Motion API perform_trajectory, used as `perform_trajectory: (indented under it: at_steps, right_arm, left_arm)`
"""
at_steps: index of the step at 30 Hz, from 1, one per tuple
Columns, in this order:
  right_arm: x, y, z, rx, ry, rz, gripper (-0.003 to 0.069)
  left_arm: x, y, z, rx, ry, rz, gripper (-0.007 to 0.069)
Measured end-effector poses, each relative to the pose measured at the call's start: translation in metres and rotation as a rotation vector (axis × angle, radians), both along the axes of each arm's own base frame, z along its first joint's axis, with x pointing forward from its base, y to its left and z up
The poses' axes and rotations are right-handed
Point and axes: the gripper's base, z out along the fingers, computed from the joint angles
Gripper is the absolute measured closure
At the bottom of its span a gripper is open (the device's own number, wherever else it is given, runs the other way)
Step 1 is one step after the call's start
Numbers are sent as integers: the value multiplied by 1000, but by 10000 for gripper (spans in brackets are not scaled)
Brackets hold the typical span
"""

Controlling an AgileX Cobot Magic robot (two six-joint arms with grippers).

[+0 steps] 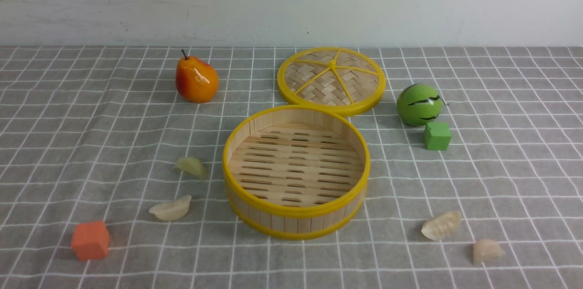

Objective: Put the dumplings into the steamer on the table with the grey tablecloth.
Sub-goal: 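Reach for and grasp a dumpling on the table with the left gripper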

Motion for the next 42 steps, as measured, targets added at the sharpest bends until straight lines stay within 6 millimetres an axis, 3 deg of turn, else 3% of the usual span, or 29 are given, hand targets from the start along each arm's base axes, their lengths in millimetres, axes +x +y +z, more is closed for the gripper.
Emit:
perform_trajectory:
  at_steps: [4, 5, 6, 7, 9, 13, 16, 20, 27, 32, 35, 42]
  right_arm:
    - [6, 2, 2, -63, 97, -1, 487]
    - [9, 3, 7, -111, 148, -10, 543]
    - [10, 3, 9, -111, 148, -10, 543]
    - [14, 3, 18, -151, 191, -19, 603]
    - [25, 4, 34, -210, 250, -31, 667]
    - [60, 6, 49, -333, 408, -40, 672]
    - [90, 8, 52, -401, 541, -28, 670]
    - [122, 19, 49, -413, 734, 25, 670]
    - [155, 62, 27, -645, 1173, 148, 670]
    - [160, 90, 21, -758, 1261, 277, 670]
    - [159, 97, 19, -772, 1266, 333, 670]
    - [154, 107, 19, -733, 1270, 460, 669]
  left_arm:
    - [2, 1, 8, -96, 19, -45, 634]
    - [4, 0, 20, -80, 49, -43, 634]
    - [5, 0, 19, -79, 65, -42, 634]
    - [9, -1, 35, -53, 96, -35, 634]
    - [25, -2, 58, -15, 212, -24, 634]
    - [67, -2, 80, 27, 411, -14, 634]
    - [109, -3, 71, -11, 643, -25, 632]
    - [146, -6, 63, -34, 899, -46, 632]
    - [194, -46, 53, 331, 1357, -265, 631]
    - [217, -77, 34, 596, 1461, -459, 619]
    - [233, -91, 18, 738, 1465, -520, 582]
    - [275, -104, -34, 1062, 1429, -539, 337]
